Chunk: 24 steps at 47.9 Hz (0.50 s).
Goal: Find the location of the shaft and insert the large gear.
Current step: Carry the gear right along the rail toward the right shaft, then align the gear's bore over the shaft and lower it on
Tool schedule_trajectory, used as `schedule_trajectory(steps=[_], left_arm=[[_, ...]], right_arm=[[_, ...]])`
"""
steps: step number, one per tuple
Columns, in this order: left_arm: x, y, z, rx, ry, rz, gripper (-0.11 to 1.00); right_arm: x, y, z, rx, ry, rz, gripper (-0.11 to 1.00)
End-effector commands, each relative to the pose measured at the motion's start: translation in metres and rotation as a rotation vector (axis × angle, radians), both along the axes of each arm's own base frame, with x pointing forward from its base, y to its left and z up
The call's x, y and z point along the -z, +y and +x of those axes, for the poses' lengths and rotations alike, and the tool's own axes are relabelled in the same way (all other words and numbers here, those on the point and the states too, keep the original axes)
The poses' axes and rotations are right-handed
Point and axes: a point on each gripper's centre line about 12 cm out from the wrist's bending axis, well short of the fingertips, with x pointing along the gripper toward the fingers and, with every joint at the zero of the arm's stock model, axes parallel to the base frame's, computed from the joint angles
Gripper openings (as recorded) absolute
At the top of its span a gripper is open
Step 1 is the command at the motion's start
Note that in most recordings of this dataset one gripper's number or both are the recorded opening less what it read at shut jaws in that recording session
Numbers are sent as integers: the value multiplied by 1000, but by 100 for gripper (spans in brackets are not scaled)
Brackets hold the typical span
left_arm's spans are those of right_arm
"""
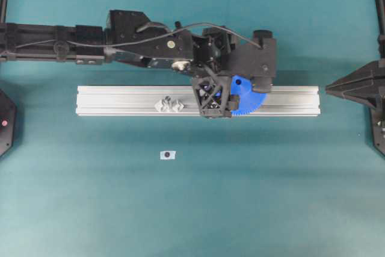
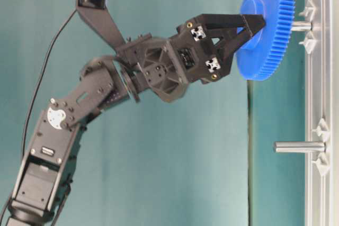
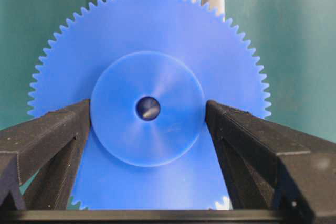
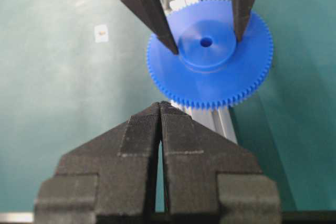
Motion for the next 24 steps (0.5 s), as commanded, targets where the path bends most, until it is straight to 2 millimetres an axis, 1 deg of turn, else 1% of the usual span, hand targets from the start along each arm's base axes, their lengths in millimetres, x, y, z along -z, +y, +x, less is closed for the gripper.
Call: schedule_trajectory(steps=[1, 8, 19, 24], left_arm=[[-18, 1, -3, 2, -33, 10, 91], [-21, 11, -4, -19, -39, 10, 91], [-24, 11, -2, -15, -30, 9, 91], [-35, 14, 0, -15, -38, 14, 91]], right_arm=[[-5, 0, 2, 5, -14, 6, 3], [-5, 0, 2, 3, -14, 6, 3], [-5, 0, 1, 5, -17, 7, 3], [-5, 0, 0, 3, -20, 5, 3]])
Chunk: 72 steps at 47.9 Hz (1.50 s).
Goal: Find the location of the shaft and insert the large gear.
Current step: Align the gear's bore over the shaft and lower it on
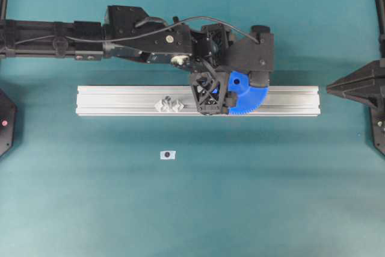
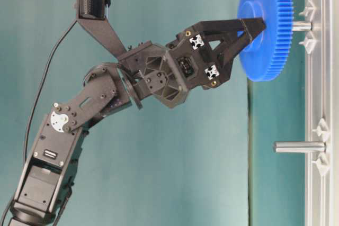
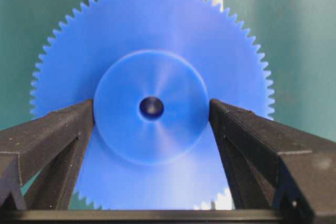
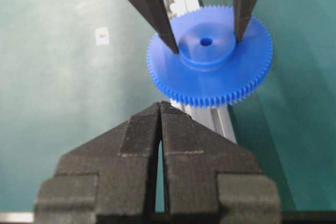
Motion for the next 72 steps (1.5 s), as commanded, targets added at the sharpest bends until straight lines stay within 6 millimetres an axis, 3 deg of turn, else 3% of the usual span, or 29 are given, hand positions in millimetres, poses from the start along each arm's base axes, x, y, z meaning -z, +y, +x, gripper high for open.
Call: schedule_trajectory(steps=[1, 32, 49, 63, 72], left_arm=[[-34, 5, 3, -4, -68, 15, 91], [-52, 1, 27, 8, -101, 19, 91], [-13, -8, 35, 18, -25, 2, 90], [-37, 8, 24, -6, -21, 8, 90], [-40, 13, 15, -18, 30, 4, 90]], right_arm=[[-4, 0, 1, 3, -11, 6, 3], [-4, 0, 1, 5, -16, 7, 3], [-5, 0, 1, 4, -20, 7, 3], [-5, 0, 1, 3, -20, 5, 3], [-5, 0, 1, 3, -20, 5, 3]])
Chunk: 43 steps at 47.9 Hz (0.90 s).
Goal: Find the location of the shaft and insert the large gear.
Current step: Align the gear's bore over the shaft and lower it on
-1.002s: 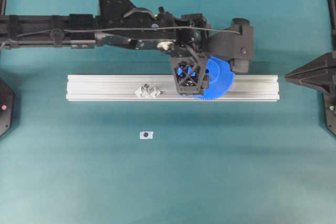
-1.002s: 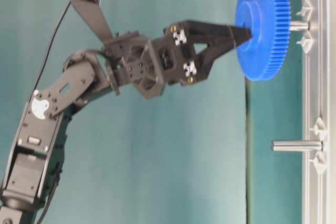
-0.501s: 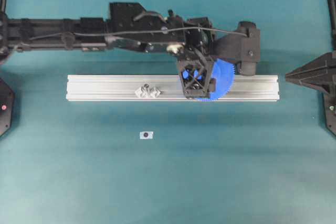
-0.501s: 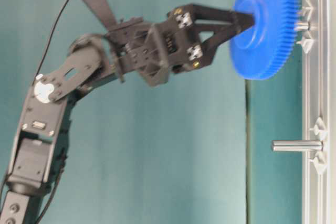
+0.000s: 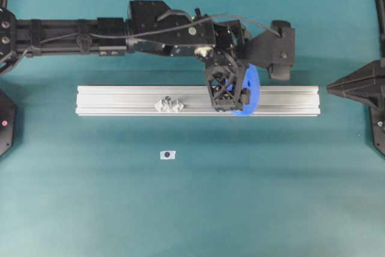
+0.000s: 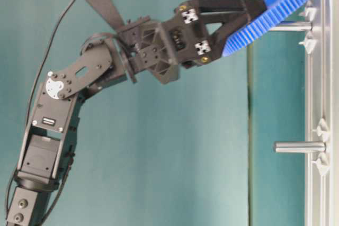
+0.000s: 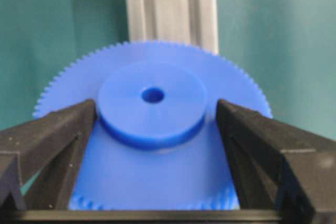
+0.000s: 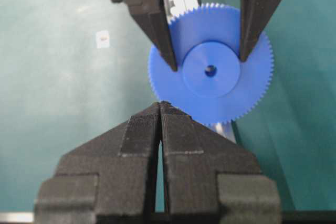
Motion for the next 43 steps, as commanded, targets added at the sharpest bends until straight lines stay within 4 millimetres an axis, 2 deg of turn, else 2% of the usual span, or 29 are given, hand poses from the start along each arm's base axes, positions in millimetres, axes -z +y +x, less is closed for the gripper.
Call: schedule_trajectory(steps=[1, 19, 29, 43], left_arm=[[-36, 4, -7, -8, -46, 12, 90], [-33, 1, -15, -7, -4, 2, 90], [-19, 1, -26, -10, 57, -4, 90], [-28, 1, -11, -10, -55, 8, 90]], right_arm=[[-4, 0, 2, 5, -13, 6, 3], [-4, 0, 1, 5, -14, 6, 3], [-4, 0, 1, 4, -16, 7, 3], [-3, 0, 0, 3, -14, 6, 3]])
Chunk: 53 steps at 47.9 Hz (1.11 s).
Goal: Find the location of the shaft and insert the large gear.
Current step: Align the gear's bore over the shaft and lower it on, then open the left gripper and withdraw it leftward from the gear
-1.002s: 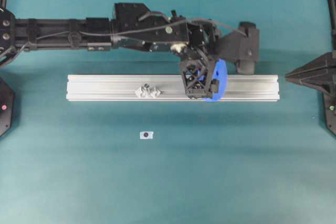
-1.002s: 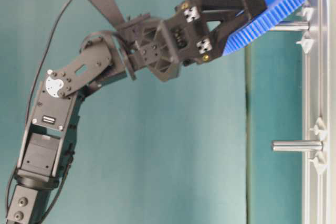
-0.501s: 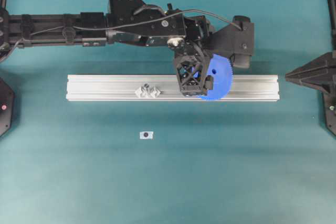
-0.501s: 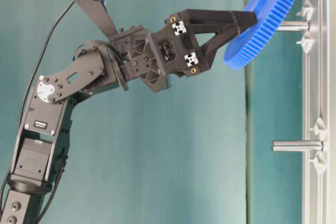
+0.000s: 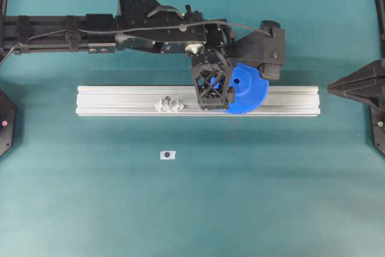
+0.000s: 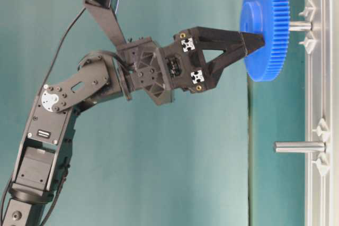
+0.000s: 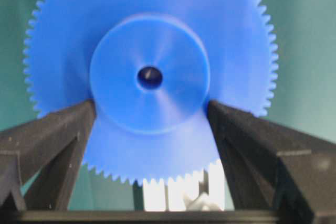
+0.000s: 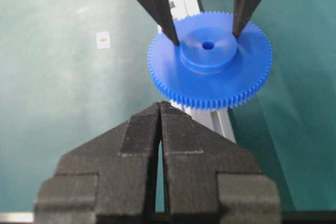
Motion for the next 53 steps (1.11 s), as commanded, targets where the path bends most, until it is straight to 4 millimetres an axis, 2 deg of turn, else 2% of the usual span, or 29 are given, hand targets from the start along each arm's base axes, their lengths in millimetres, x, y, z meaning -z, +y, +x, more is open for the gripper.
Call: schedule_trajectory(steps=[1, 11, 16, 36, 53], left_arm=[[-29, 0, 3, 4, -72, 16, 90], [-61, 2, 15, 9, -158, 32, 90], [-71, 3, 19, 10, -185, 37, 90], [-68, 3, 14, -3, -173, 28, 90], [-72, -3, -6, -66, -165, -14, 90]], right_arm=[[-4, 0, 2, 5, -11, 8, 3], [-4, 0, 2, 5, -11, 8, 3], [-4, 0, 2, 5, -13, 7, 3], [-4, -1, 2, 7, -8, 8, 3], [-5, -1, 0, 7, -16, 6, 3]])
